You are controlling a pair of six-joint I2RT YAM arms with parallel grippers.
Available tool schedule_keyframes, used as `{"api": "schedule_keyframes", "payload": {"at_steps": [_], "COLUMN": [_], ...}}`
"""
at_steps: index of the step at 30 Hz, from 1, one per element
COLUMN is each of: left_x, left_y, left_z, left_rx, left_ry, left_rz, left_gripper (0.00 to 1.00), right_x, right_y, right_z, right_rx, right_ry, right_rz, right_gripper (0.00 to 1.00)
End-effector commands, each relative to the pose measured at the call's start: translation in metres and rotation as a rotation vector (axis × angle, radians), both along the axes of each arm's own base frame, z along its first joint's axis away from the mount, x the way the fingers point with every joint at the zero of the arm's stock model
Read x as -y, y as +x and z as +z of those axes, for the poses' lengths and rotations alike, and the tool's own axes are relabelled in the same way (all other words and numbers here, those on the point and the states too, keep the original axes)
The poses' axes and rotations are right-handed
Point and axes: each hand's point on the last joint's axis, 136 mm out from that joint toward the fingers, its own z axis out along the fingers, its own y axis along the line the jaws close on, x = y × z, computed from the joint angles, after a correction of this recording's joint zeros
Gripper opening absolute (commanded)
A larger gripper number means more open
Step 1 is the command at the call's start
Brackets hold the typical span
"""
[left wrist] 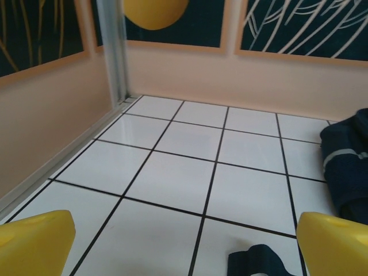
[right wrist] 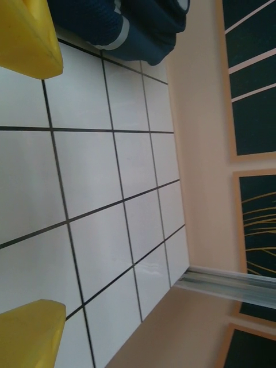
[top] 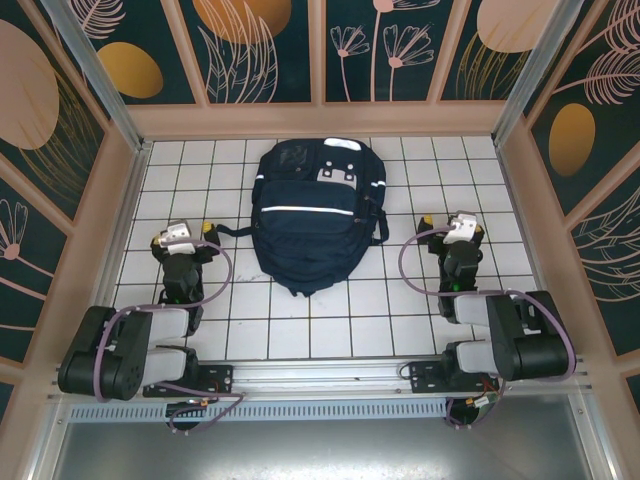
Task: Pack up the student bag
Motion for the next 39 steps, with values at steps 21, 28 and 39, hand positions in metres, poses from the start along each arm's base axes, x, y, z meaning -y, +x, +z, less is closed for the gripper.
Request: {"api": "schedule_keyframes", "payload": {"at_steps": [21, 28, 39], "left_x": [-0.024, -0.024, -0.023], "left_y": [0.029, 0.029, 0.031], "left_z": [0.000, -0.001, -0.002], "left_rx": [0.035, 0.036, 0.027], "left_ry": [-0.017, -0.013, -0.014], "left_rz": [0.091, 0.089, 0.083], "left_gripper": [0.99, 0.99, 0.99], "right_x": [0.025, 0.025, 0.024], "right_y": [0.020, 0.020, 0.020], "right_z": [-0.015, -0.016, -0.014], "right_rx": [0.004, 0.001, 0.005], "right_ry": [0.076, 0.076, 0.076], "right_rz": [-0.028, -0.028, -0.028], "right_gripper": [0.99, 0.99, 0.99]}}
